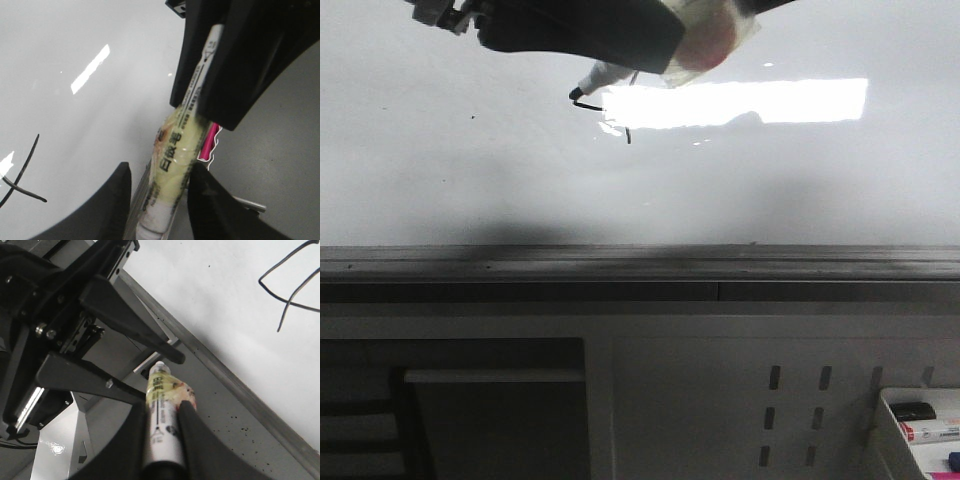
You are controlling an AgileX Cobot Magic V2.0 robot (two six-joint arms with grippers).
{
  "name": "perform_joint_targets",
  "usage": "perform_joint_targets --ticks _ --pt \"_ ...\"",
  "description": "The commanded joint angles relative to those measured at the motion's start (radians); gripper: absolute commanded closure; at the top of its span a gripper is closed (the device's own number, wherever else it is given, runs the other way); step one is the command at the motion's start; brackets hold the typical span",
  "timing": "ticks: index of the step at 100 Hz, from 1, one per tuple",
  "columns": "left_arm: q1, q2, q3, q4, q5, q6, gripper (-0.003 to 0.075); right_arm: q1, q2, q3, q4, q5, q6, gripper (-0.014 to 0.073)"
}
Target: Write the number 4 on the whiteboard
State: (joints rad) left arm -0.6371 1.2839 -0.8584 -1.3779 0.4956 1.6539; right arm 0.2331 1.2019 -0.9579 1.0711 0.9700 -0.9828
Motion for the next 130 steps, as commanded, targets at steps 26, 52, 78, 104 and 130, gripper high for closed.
perform_joint_targets --ticks 26,52,78,104,130 --pt "-0.005 -0.022 -0.037 -0.042 0.025 0.007 0.0501 -0.004 -0.026 -0.025 0.05 0.039 -0.007 0.0646" --pt "-0.005 -0.022 -0.037 -0.042 0.031 0.007 0.0668 -0.004 -0.026 -0.025 0.065 0.062 -0.007 0.0646" --pt "-0.005 -0.022 -0.037 -0.04 0.052 0.007 0.0741 -0.004 -0.026 -0.025 0.065 0.084 -0.007 0.0646" --pt "-0.005 -0.024 -0.037 -0.04 0.049 0.005 0.0741 -0.004 -0.026 -0.025 0.067 0.084 -0.007 0.0618" --pt "-0.005 -0.03 -0.031 -0.05 -0.042 -0.07 0.0741 -0.031 -0.031 -0.025 0.071 0.067 -0.006 0.0169"
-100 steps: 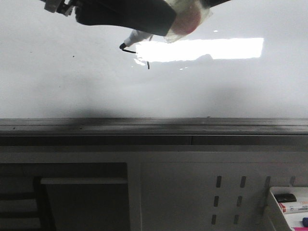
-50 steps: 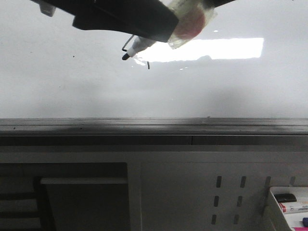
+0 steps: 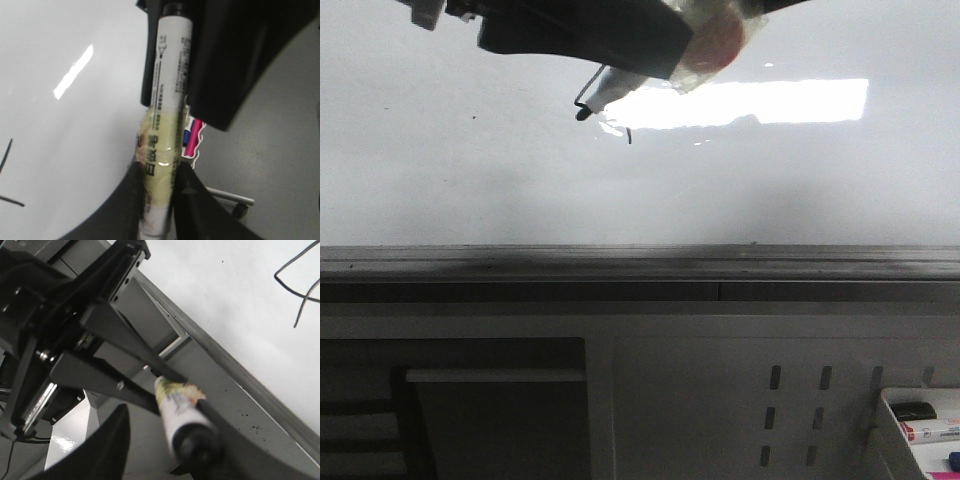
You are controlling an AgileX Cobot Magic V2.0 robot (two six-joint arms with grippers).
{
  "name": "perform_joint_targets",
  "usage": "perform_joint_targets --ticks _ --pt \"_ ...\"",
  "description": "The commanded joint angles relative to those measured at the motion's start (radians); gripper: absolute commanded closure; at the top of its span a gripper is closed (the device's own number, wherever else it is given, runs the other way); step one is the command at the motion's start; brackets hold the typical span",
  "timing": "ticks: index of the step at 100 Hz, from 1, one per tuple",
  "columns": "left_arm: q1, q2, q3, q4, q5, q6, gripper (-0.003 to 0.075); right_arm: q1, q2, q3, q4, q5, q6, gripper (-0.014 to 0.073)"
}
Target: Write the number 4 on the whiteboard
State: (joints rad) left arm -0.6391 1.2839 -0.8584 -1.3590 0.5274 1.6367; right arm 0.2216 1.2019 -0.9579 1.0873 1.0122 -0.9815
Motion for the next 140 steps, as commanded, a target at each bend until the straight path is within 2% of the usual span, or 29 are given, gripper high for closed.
perform_joint_targets --ticks 1,16,28,41,62,89,140 --pt "-0.003 -0.032 -0.028 -0.068 -0.084 -0.058 0.0741 -0.026 -0.031 -0.025 0.054 0.025 -0.007 0.0162" --pt "-0.003 -0.101 0.026 -0.117 -0.255 -0.071 0.0741 -0.115 -0.076 -0.025 0.054 0.021 -0.007 0.0165" --pt "-0.003 -0.192 0.101 -0.263 -0.496 -0.071 0.0741 -0.199 -0.119 -0.025 0.046 0.005 -0.007 0.0165" --pt "-0.003 -0.234 0.14 -0.386 -0.688 -0.073 0.0741 -0.218 -0.156 -0.023 0.046 -0.068 -0.007 0.0165" --pt "-0.003 -0.148 0.122 -0.387 -0.763 -0.124 0.0741 -0.218 -0.164 -0.023 0.068 -0.108 -0.007 0.0165" --pt "-0.003 0.0 0.034 -0.38 -0.753 -0.136 0.0741 -0.218 -0.164 -0.023 0.068 -0.091 -0.007 0.0165" --pt "-0.003 0.013 0.018 -0.282 -0.788 -0.136 0.0732 -0.218 -0.164 -0.023 0.055 -0.094 -0.007 0.0165"
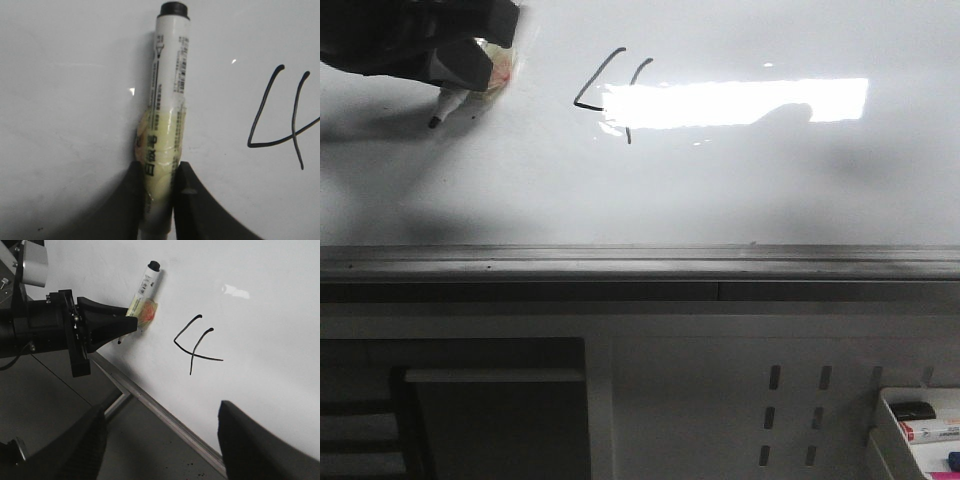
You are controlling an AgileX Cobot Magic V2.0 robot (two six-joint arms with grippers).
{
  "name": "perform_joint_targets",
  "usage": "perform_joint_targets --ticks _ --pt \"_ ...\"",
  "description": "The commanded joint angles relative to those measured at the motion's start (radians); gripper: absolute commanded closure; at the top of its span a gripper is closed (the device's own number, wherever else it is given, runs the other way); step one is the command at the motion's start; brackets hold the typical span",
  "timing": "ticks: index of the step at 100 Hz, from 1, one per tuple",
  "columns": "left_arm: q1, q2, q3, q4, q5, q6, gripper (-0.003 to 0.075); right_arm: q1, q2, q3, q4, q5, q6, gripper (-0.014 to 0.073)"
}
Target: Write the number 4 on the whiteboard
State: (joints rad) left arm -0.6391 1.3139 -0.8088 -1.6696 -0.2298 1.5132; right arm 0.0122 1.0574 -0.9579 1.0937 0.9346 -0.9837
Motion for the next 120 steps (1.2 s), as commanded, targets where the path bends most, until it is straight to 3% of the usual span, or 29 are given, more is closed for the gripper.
perform_joint_targets --ticks 1,11,31,37,54,68,78,87,95,105,120 --pt "-0.003 -0.017 -0.032 0.029 -0.031 -0.013 0.0725 -0.009 -0.02 -0.023 0.049 -0.017 -0.005 0.0165" --pt "-0.003 -0.017 -0.032 0.029 -0.029 -0.013 0.0632 -0.009 -0.02 -0.023 0.049 -0.017 -0.005 0.0165" --pt "-0.003 -0.023 -0.032 0.027 -0.029 -0.013 0.0257 -0.009 -0.02 -0.023 0.047 -0.017 -0.005 0.0165" --pt "-0.003 -0.041 -0.032 0.027 -0.029 -0.008 0.0221 -0.009 -0.02 -0.023 0.032 -0.019 -0.005 0.0165" --pt "-0.003 -0.15 -0.014 0.029 -0.039 0.102 0.0218 -0.053 -0.04 -0.023 0.009 -0.021 -0.005 0.0177" --pt "-0.003 -0.29 0.043 0.029 -0.039 0.217 0.0237 -0.097 -0.086 -0.013 0.009 -0.046 -0.005 0.0297" --pt "-0.003 -0.407 0.106 0.029 -0.039 0.248 0.0296 -0.101 -0.15 0.054 0.024 -0.16 -0.04 0.0489" --pt "-0.003 -0.511 0.183 0.029 -0.023 0.252 0.0419 -0.101 -0.255 0.157 0.095 -0.293 -0.165 0.0662" --pt "-0.003 -0.603 0.243 0.029 0.006 0.252 0.0539 -0.101 -0.336 0.255 0.154 -0.379 -0.26 0.0658" --pt "-0.003 -0.721 0.329 0.027 0.037 0.252 0.0743 -0.101 -0.465 0.387 0.219 -0.462 -0.364 0.0658" --pt "-0.003 -0.872 0.421 0.001 0.041 0.252 0.0741 -0.101 -0.648 0.567 0.237 -0.509 -0.391 0.0658"
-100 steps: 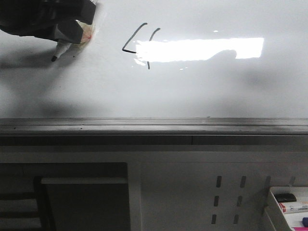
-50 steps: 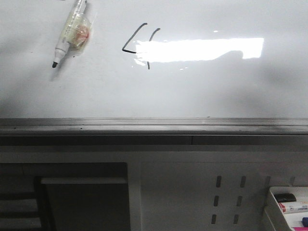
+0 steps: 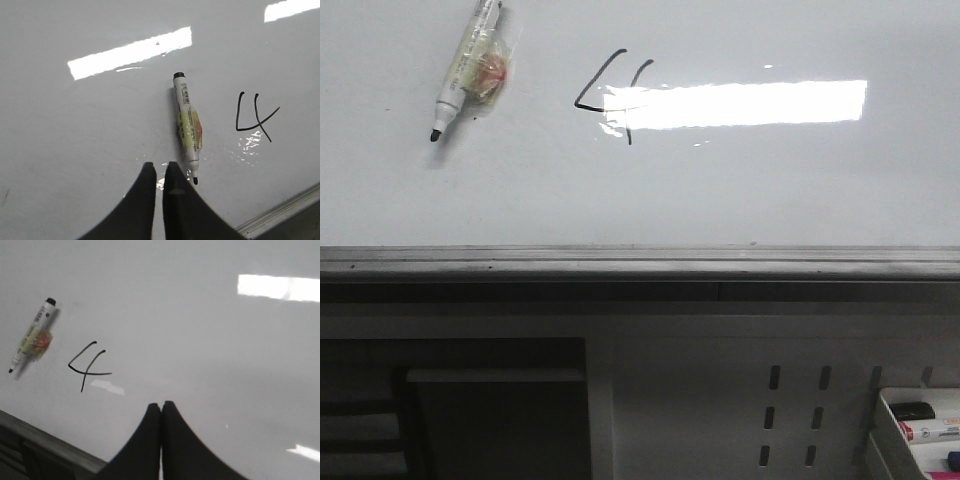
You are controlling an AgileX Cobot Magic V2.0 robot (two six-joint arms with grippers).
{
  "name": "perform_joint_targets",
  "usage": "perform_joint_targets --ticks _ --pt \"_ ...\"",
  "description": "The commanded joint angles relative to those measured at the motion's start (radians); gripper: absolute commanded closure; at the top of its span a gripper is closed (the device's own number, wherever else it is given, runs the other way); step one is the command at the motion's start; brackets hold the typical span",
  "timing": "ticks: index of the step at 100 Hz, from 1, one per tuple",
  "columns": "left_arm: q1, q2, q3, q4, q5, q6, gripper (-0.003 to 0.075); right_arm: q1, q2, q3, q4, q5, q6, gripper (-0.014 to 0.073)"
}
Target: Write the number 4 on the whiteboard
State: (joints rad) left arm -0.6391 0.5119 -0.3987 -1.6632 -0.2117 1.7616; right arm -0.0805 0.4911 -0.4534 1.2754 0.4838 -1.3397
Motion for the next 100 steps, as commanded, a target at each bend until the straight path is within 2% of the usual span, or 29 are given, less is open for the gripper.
perform_joint_targets --ticks 1,10,20,28,53,100 --pt "-0.003 -0.084 0.014 -0.01 0.023 0.004 0.0741 -0.008 -0.099 0.079 0.056 -0.062 -0.035 0.0658" --pt "-0.003 -0.168 0.041 -0.042 0.023 0.004 0.0741 -0.008 -0.202 0.161 0.077 -0.094 -0.035 0.0658" --pt "-0.003 -0.23 0.055 -0.046 0.023 0.004 0.0741 -0.008 -0.301 0.22 0.165 -0.145 -0.035 0.0658" --pt "-0.003 -0.254 0.061 -0.05 0.022 0.004 0.0741 -0.008 -0.35 0.245 0.165 -0.152 -0.035 0.0658" --pt "-0.003 -0.259 0.061 -0.119 0.019 0.004 0.0741 -0.008 -0.36 0.278 0.168 -0.154 -0.035 0.0658" --pt "-0.003 -0.259 0.061 -0.119 0.019 0.004 0.0741 -0.008 -0.36 0.278 0.168 -0.157 -0.035 0.0658"
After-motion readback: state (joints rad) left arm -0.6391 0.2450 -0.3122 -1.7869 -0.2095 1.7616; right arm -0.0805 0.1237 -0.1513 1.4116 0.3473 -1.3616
